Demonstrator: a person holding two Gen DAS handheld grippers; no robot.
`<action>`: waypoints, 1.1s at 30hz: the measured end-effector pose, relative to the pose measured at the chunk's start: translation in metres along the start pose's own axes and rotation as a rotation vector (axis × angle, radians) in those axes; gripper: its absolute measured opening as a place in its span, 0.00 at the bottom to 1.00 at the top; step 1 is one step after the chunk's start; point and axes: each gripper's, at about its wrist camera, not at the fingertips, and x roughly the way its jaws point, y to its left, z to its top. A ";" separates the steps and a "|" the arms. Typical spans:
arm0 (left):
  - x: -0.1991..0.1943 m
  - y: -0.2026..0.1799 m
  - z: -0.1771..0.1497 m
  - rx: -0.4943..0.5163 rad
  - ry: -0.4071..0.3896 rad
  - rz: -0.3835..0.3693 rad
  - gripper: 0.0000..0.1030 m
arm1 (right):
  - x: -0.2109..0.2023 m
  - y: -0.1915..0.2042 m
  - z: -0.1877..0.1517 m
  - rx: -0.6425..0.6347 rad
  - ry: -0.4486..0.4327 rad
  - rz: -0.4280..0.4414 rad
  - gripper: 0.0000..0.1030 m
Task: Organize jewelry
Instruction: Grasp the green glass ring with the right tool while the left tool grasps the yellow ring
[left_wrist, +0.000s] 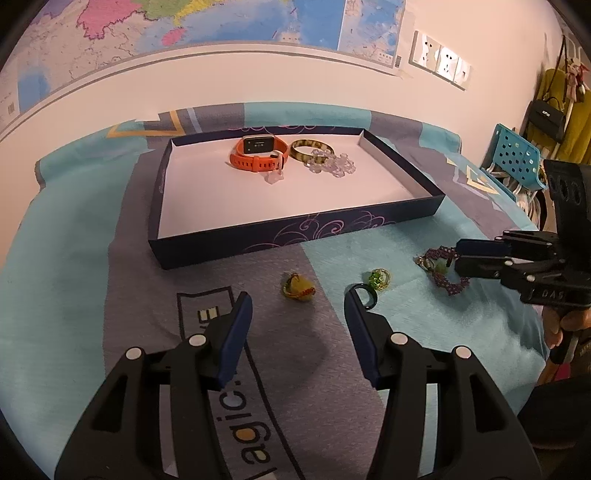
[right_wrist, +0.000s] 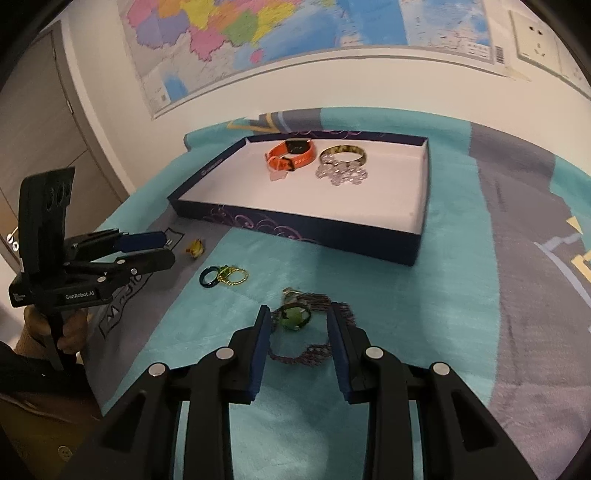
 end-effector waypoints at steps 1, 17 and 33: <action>0.001 0.000 0.000 0.001 0.004 0.000 0.50 | 0.002 0.001 0.000 -0.003 0.001 -0.003 0.29; 0.021 -0.002 0.003 -0.009 0.056 -0.002 0.38 | 0.000 -0.004 0.001 0.014 -0.032 0.007 0.13; 0.026 -0.004 0.009 0.006 0.063 0.017 0.17 | -0.009 -0.006 0.013 0.040 -0.077 0.051 0.13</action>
